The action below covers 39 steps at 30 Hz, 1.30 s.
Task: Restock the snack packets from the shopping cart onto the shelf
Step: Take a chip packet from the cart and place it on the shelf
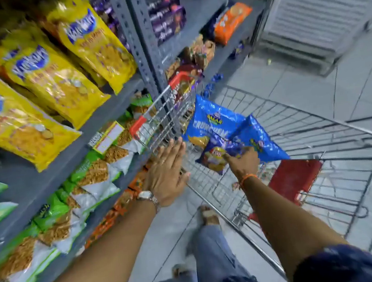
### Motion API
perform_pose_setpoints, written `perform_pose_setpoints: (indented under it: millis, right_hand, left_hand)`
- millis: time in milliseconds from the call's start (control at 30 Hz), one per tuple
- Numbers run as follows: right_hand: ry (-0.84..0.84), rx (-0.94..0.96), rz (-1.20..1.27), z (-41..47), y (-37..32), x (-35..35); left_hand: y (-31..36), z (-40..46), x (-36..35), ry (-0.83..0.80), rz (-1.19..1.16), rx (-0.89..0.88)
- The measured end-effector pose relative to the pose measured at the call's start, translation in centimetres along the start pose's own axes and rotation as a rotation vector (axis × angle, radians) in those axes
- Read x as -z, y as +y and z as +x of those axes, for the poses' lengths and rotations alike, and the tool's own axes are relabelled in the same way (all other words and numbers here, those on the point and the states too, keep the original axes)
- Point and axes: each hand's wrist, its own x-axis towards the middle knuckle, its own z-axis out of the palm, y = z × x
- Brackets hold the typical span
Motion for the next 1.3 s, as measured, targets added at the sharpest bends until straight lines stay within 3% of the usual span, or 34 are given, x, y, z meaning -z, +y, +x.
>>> perform_pose_setpoints:
  millis: [67, 133, 200, 233, 300, 367, 500, 567, 633, 700, 800, 1033, 1167, 1300]
  right_hand:
    - [-0.011, -0.119, 0.171, 1.9, 3.0, -2.9]
    - [-0.191, -0.199, 0.348, 1.9, 3.6, -4.5]
    - [-0.339, -0.209, 0.791, 0.8, 1.2, -4.9]
    - [-0.323, -0.273, 0.987, 1.6, 0.7, -5.5]
    - [-0.315, -0.533, 1.301, 3.8, 1.4, -7.0]
    - [-0.367, -0.622, 1.36, 4.3, 0.1, -7.5]
    - [-0.182, -0.765, 1.479, 4.8, -1.9, -7.0]
    - [-0.068, -0.618, 1.202, 5.7, -1.2, -7.8]
    - [-0.105, -0.398, 1.054, 6.6, 0.1, -8.7]
    - [-0.102, -0.162, 0.722, 5.7, -0.4, -7.5]
    - [-0.111, -0.05, 0.32, 4.8, -2.3, -4.6]
    - [-0.332, 0.229, 0.566, 0.4, -10.7, 0.9]
    - [-0.386, 0.36, 0.61, -4.1, -16.9, 3.2]
    - [-0.466, 0.487, 0.687, -10.0, -24.3, 4.9]
  left_hand:
    - [-0.3, -0.2, -1.7, -0.032, -0.022, -0.05]
    - [-0.6, -0.5, -2.9, -0.022, -0.043, -0.057]
    - [-1.0, -0.2, -3.3, 0.043, -0.083, -0.078]
    - [-1.2, 0.2, -3.3, 0.083, -0.093, -0.101]
    - [-1.8, 0.6, -3.7, 0.165, -0.09, -0.14]
    - [-1.9, 0.8, -4.0, 0.218, -0.085, -0.139]
    - [-0.7, 1.3, -4.1, 0.368, -0.119, -0.123]
    - [-0.3, 1.5, -4.1, 0.405, -0.119, -0.104]
    - [-0.3, 1.6, -3.5, 0.407, -0.117, -0.099]
    - [-0.2, 1.8, -2.8, 0.385, -0.108, -0.09]
    - [0.4, 1.9, -1.9, 0.312, -0.074, -0.052]
    - [1.0, 1.2, 3.0, 0.143, -0.116, 0.044]
    - [0.6, 0.0, 8.1, 0.243, -0.127, 0.139]
    - [0.1, -2.4, 15.9, 0.48, -0.065, 0.193]
